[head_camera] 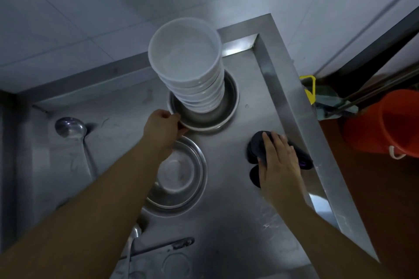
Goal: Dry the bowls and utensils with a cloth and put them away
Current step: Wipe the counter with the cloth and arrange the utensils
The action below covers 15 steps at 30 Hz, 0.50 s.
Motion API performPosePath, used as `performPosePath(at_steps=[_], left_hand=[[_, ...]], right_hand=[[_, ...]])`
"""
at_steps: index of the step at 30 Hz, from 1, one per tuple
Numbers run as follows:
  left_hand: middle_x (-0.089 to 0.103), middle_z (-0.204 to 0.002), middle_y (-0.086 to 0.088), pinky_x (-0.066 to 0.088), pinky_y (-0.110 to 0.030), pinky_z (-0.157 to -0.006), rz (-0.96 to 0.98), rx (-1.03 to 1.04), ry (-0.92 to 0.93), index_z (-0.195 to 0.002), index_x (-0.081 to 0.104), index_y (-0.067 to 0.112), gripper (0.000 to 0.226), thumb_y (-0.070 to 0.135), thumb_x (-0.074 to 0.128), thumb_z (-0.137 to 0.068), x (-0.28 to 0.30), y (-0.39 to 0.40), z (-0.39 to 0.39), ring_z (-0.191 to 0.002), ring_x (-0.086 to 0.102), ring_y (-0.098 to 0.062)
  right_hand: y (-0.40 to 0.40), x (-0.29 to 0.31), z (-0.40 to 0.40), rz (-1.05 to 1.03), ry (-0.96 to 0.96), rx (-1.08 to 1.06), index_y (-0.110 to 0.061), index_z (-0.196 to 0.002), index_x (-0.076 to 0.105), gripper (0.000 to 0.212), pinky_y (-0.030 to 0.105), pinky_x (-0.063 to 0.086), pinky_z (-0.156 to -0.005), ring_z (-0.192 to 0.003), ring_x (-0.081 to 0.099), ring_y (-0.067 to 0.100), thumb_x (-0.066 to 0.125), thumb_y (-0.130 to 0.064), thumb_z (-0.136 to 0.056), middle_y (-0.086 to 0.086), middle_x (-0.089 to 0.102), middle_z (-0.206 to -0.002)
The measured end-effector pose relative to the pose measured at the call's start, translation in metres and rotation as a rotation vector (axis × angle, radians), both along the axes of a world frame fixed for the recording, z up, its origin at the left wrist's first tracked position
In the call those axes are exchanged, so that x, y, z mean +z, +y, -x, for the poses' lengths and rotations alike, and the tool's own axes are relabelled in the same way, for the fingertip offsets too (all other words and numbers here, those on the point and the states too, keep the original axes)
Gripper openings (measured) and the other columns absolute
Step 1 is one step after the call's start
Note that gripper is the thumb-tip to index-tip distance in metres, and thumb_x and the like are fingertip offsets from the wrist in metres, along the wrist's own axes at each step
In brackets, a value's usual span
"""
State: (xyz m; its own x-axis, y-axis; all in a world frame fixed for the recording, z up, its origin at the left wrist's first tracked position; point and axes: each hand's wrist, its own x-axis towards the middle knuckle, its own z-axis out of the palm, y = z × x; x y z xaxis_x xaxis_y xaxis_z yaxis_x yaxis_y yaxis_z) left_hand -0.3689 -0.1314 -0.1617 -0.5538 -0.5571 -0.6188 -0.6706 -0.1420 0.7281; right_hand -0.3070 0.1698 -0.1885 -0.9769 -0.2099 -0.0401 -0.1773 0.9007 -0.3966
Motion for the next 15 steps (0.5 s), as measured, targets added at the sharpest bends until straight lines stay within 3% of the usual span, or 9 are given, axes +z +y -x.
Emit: performPosePath(at_steps=[2, 6, 10, 12, 15], left_hand=[[0.075, -0.091, -0.027, 0.067, -0.041, -0.067, 0.054, -0.015, -0.036, -0.094, 0.063, 0.005, 0.008, 0.012, 0.066, -0.096, 0.001, -0.017, -0.007, -0.070, 0.080, -0.029], [0.078, -0.090, -0.022, 0.064, -0.058, -0.085, 0.103, -0.063, -0.101, -0.098, 0.067, 0.010, 0.025, 0.028, 0.069, -0.081, 0.005, -0.045, -0.016, -0.084, 0.079, -0.041], [0.076, -0.094, -0.023, 0.065, -0.057, -0.083, 0.114, -0.056, -0.105, -0.097, 0.067, 0.011, 0.017, 0.023, 0.070, -0.085, 0.006, -0.057, -0.020, -0.088, 0.079, -0.041], [0.077, -0.092, -0.023, 0.066, -0.055, -0.081, 0.127, -0.078, -0.122, -0.097, 0.067, 0.010, 0.017, 0.023, 0.071, -0.086, 0.006, -0.062, -0.020, -0.084, 0.079, -0.037], [0.077, -0.090, -0.022, 0.061, -0.060, -0.091, 0.139, -0.120, -0.141, -0.095, 0.068, 0.009, 0.028, 0.030, 0.070, -0.078, 0.007, -0.071, -0.021, -0.091, 0.077, -0.042]], right_hand=[[0.001, -0.002, 0.000, 0.020, 0.001, -0.006, -0.004, -0.156, 0.046, 0.059, 0.059, 0.031, -0.124, -0.153, 0.037, 0.038, 0.064, -0.012, -0.100, 0.018, 0.045, -0.161], [0.003, -0.003, 0.003, 0.015, -0.022, 0.046, -0.008, -0.157, 0.047, 0.054, 0.057, 0.031, -0.125, -0.153, 0.037, 0.036, 0.058, -0.016, -0.104, 0.015, 0.044, -0.163], [-0.002, 0.000, 0.025, -0.054, 0.001, 0.308, -0.012, -0.157, 0.048, 0.055, 0.055, 0.039, -0.120, -0.149, 0.044, 0.035, 0.045, -0.030, -0.105, 0.011, 0.047, -0.162], [-0.010, -0.001, 0.047, -0.032, 0.027, 0.376, -0.011, -0.157, 0.048, 0.054, 0.053, 0.039, -0.119, -0.151, 0.043, 0.034, 0.049, -0.028, -0.106, 0.010, 0.046, -0.163], [-0.033, -0.004, 0.096, -0.013, 0.056, 0.358, -0.010, -0.156, 0.048, 0.053, 0.052, 0.035, -0.121, -0.149, 0.043, 0.037, 0.057, -0.021, -0.106, 0.012, 0.047, -0.162]])
